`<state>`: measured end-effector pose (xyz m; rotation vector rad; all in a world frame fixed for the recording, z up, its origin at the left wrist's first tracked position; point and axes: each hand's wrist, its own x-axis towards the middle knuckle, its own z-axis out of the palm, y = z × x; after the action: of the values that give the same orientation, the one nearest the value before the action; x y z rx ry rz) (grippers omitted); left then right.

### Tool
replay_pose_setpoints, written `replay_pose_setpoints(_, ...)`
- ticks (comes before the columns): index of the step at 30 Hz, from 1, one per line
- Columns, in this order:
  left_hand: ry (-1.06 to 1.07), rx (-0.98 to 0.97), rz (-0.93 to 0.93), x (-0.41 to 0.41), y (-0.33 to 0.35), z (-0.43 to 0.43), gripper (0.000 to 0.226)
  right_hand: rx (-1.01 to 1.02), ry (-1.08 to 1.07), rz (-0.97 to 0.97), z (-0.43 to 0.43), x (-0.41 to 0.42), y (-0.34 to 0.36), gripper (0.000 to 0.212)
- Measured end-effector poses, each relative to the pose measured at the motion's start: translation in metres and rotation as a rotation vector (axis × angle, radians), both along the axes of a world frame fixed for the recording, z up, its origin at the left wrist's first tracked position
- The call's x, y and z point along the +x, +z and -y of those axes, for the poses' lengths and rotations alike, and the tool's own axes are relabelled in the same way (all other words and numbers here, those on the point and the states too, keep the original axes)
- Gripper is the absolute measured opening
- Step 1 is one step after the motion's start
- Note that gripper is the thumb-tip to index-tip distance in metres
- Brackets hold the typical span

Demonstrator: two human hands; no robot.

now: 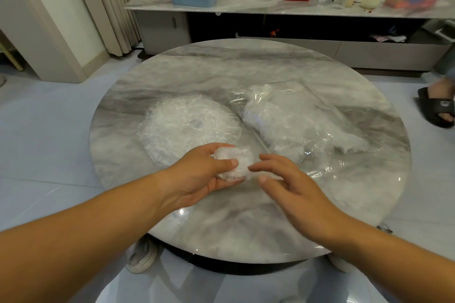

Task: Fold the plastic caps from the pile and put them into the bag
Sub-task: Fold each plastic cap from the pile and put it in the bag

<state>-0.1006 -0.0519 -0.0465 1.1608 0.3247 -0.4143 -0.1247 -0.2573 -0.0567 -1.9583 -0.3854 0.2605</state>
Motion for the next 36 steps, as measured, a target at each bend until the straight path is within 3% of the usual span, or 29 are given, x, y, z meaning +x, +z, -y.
replay_pose_setpoints(4, -0.062, 0.005, 0.104, 0.001, 0.018, 0.018, 0.038, 0.395, -0.074, -0.328, 0.008, 0.008, 0.016, 0.030)
replay_pose_setpoints(9, -0.154, 0.063, 0.166, 0.003, 0.034, 0.048, 0.040, 0.503, -0.190, -0.292, 0.030, 0.010, 0.029, 0.033)
replay_pose_setpoints(12, -0.205, 0.178, 0.198, 0.003, 0.036, 0.068, 0.033, 0.461, -0.306, -0.183, 0.052, 0.014, 0.032, 0.040)
replay_pose_setpoints(18, -0.416, 0.909, 0.581, 0.000, 0.027, 0.097, 0.028, 0.341, -0.547, -0.088, 0.116, 0.028, 0.019, 0.060)
replay_pose_setpoints(22, -0.710, 1.141, 0.702, -0.004, 0.009, 0.100, 0.047, 0.229, -0.511, -0.144, 0.131, 0.036, 0.003, 0.069)
replay_pose_setpoints(26, -0.849, 1.393, 0.731, -0.011, -0.002, 0.104, 0.070, -0.063, -0.365, -0.092, 0.133, 0.036, 0.001, 0.073)
replay_pose_setpoints(30, -0.781, 1.473, 0.687, -0.011, -0.006, 0.103, 0.085, -0.164, -0.309, -0.017, 0.125, 0.035, 0.011, 0.071)
replay_pose_setpoints(33, -0.763, 1.428, 0.701, -0.013, -0.007, 0.098, 0.090, -0.171, -0.283, -0.048, 0.117, 0.038, 0.018, 0.075)
replay_pose_setpoints(36, -0.765, 1.352, 0.723, -0.017, -0.005, 0.094, 0.090, -0.314, -0.195, -0.006, 0.109, 0.038, 0.023, 0.081)
